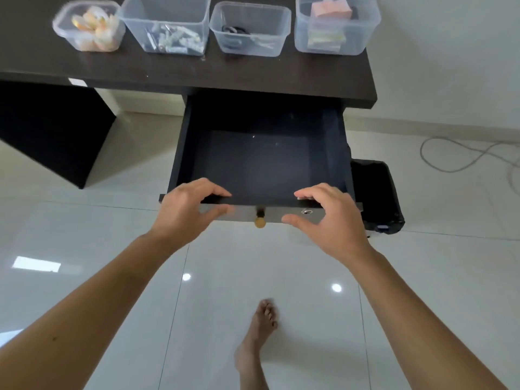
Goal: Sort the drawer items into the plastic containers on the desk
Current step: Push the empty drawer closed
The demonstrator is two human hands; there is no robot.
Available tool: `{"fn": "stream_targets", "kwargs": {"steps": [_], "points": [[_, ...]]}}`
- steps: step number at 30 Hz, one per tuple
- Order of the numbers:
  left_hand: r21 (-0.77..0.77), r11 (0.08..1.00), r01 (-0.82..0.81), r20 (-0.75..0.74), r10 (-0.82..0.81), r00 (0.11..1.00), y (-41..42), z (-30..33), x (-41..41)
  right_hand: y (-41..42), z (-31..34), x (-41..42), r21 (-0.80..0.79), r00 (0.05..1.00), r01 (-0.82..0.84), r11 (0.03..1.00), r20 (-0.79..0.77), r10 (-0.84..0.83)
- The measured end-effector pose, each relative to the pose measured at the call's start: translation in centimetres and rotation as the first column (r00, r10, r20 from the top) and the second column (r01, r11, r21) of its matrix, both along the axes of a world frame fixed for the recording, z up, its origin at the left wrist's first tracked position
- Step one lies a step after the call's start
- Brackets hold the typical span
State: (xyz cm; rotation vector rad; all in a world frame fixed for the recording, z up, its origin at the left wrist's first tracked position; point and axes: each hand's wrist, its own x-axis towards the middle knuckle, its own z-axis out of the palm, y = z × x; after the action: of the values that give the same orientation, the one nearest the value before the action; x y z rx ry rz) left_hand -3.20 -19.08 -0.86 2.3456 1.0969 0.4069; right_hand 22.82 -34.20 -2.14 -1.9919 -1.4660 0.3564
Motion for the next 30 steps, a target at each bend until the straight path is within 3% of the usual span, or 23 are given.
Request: {"fn": "stream_targets", "kwargs": {"steps": [4,16,23,26,30], "points": [[0.075,0.995,-0.058,0.074,0.052,0.996,-0.5,-0.8,0.5,0.5,-1.0,-0.1,0.059,0.999,0.039,0.998,0.024,-0.040],[0.104,0.994,-0.013,0.133,0.000,0.991,4.8,-0.6,2.8,6.1,-0.6,2.9,0.138,0.994,-0.030,0.990,0.111,0.014],[0.350,0.937,-0.014,0.166,-0.047,0.985,12.3,-2.0,6.1,12.5,-1.4,6.0,0.274,0.973,0.044,0.961,0.208,-0.104],[0.360,0.933,0.000,0.116,-0.045,0.992,15.6,-1.6,7.9,15.7,-0.9,8.0,0.226,0.948,0.111,0.968,0.268,-0.171],[0.467,0.884,-0.002,0.121,-0.061,0.991,18.6,-2.5,9.3,18.5,-0.4,10.6,0.187,0.899,0.035,0.982,0.424,-0.112]]}}
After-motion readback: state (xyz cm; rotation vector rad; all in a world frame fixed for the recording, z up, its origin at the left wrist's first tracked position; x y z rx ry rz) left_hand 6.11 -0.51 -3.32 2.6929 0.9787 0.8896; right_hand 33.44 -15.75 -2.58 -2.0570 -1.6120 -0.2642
